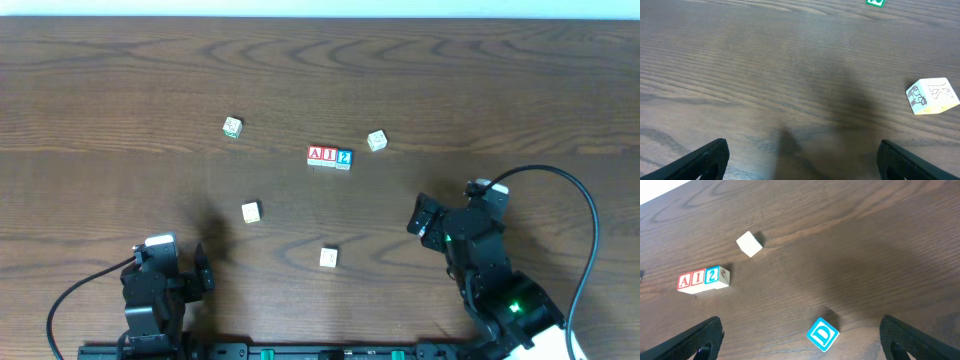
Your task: Spell out Ai2
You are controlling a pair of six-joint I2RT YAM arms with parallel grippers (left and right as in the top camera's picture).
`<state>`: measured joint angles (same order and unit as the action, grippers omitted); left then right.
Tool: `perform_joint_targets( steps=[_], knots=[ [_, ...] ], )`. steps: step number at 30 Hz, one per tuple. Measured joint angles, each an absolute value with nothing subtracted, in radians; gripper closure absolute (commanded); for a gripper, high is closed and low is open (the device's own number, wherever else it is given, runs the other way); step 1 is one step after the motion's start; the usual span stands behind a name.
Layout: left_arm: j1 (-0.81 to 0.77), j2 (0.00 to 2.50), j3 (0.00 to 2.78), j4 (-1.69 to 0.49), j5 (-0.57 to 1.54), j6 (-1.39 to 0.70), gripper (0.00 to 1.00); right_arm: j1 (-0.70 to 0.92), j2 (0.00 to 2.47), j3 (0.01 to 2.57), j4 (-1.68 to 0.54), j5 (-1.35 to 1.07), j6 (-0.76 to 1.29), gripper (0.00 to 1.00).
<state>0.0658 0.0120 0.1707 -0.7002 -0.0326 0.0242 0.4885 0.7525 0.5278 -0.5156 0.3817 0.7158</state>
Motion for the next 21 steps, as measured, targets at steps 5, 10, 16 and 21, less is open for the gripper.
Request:
perform_joint_targets(
  steps=[5,10,16,21],
  knots=[
    [0.066,0.012,0.171,-0.7,-0.033,0.024,0.05,0.488,0.752,0.527,-0.542,0.405,0.624,0.01],
    [0.066,0.012,0.171,-0.7,-0.033,0.024,0.05,0.45,0.666,0.484,-0.542,0.4,0.365,0.01],
    [0.066,0.012,0.171,-0.701,-0.033,0.024,0.05,0.331,0.438,0.363,-0.541,0.347,0.117,0.01],
    [0.066,0.012,0.171,-0.701,-0.033,0.024,0.05,0.263,0.282,0.255,-0.542,0.296,0.052,0.01]
  ],
)
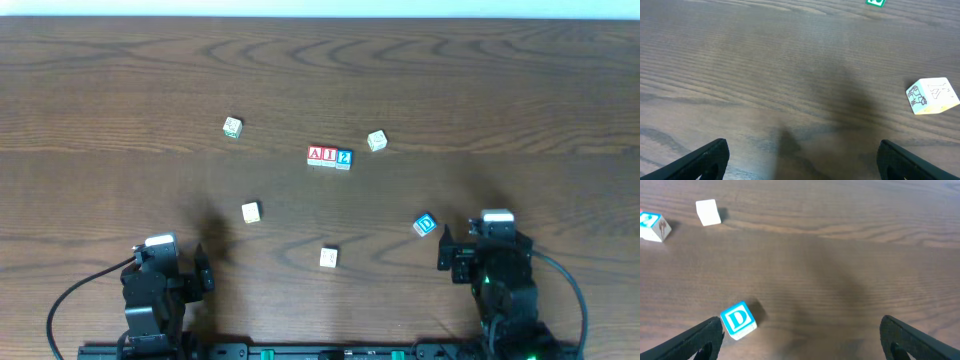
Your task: Spell out Ai2
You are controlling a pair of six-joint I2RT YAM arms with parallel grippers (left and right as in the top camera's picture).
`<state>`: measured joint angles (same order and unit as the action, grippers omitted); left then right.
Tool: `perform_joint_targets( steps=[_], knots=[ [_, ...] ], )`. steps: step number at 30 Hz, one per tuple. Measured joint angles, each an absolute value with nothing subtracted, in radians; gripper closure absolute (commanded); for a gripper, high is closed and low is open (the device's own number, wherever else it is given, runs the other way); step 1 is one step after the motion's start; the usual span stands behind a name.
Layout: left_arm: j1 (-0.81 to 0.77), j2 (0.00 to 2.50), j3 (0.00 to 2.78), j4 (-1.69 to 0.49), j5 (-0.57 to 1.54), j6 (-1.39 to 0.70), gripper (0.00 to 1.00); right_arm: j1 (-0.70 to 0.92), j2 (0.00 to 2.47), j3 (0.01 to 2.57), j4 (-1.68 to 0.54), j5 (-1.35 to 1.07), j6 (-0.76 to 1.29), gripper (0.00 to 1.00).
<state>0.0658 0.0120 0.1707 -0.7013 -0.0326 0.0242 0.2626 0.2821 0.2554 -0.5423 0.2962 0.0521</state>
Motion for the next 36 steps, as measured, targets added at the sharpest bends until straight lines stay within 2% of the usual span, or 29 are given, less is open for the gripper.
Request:
perform_joint_targets(
  steps=[17,36],
  knots=[
    [0.066,0.012,0.171,-0.702,-0.033,0.024,0.05,0.239,0.019,0.15,-0.542,0.234,0.024,0.01],
    [0.066,0.012,0.171,-0.702,-0.033,0.024,0.05,0.239,0.015,0.15,-0.542,0.234,0.017,0.01]
  ],
)
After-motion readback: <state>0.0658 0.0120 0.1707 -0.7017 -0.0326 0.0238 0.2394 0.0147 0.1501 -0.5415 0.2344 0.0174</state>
